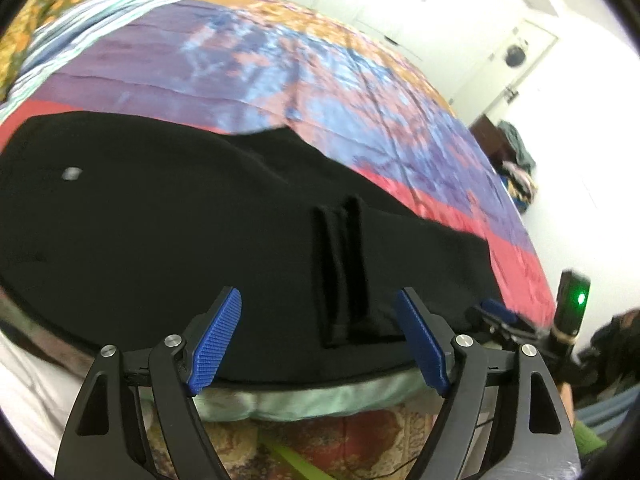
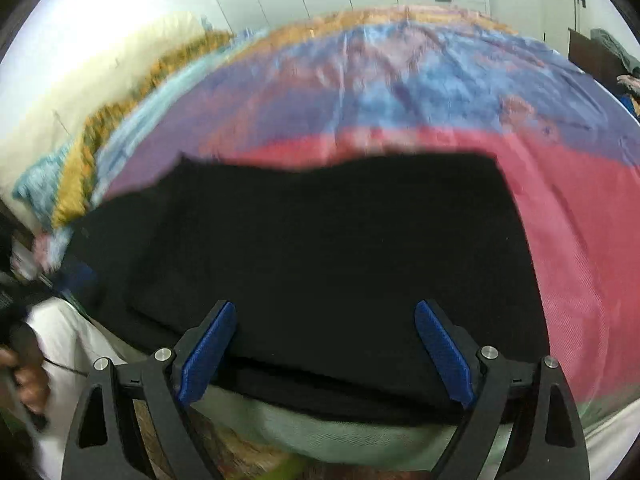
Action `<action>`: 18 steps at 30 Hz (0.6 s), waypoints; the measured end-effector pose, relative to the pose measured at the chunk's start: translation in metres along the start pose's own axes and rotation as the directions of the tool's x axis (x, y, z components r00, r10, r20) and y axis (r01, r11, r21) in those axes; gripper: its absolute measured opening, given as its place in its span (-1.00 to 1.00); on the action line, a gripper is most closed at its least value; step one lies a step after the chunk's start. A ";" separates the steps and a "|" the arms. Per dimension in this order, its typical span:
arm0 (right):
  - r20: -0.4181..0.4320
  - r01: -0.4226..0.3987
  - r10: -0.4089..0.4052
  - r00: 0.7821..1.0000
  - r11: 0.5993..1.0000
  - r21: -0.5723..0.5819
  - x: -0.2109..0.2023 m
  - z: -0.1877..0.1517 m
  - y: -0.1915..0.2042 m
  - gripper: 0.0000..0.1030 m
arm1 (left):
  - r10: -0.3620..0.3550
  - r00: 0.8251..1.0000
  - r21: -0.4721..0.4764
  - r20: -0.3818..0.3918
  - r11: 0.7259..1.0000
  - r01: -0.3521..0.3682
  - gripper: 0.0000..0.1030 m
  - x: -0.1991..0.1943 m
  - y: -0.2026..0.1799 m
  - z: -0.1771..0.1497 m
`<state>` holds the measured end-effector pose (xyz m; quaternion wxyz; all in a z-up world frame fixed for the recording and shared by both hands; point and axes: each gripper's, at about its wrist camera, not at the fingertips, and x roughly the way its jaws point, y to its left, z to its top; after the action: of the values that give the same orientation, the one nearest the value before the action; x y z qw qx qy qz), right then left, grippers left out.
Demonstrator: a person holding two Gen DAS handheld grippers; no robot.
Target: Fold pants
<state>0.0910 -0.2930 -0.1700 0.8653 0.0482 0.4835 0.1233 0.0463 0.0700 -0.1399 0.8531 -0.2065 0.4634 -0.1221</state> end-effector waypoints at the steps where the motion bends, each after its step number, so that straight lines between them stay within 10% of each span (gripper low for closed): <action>1: 0.000 -0.014 0.014 1.000 1.000 0.003 0.000 0.001 0.000 0.87 | -0.006 1.000 -0.024 0.014 1.000 0.006 0.58 -0.007 0.009 0.005; 9: 0.017 -0.038 0.037 0.999 0.999 0.026 0.001 0.000 -0.003 0.93 | 0.111 0.964 -0.358 0.241 0.933 -0.018 0.53 -0.091 0.168 0.090; 14: 0.016 -0.012 0.012 1.000 1.000 0.002 0.005 0.001 0.004 0.99 | 0.194 0.981 -0.350 -0.016 0.918 -0.188 -0.97 -0.049 0.217 0.086; 18: 0.019 -0.017 0.017 1.000 1.000 0.001 0.006 0.000 0.002 0.99 | 0.198 0.970 -0.181 -0.137 0.958 -0.222 -0.97 -0.029 0.200 0.063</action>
<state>0.0939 -0.2895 -0.1741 0.8687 0.0540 0.4750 0.1297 0.0873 0.2740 -0.1807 0.8081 -0.2312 0.5418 0.0034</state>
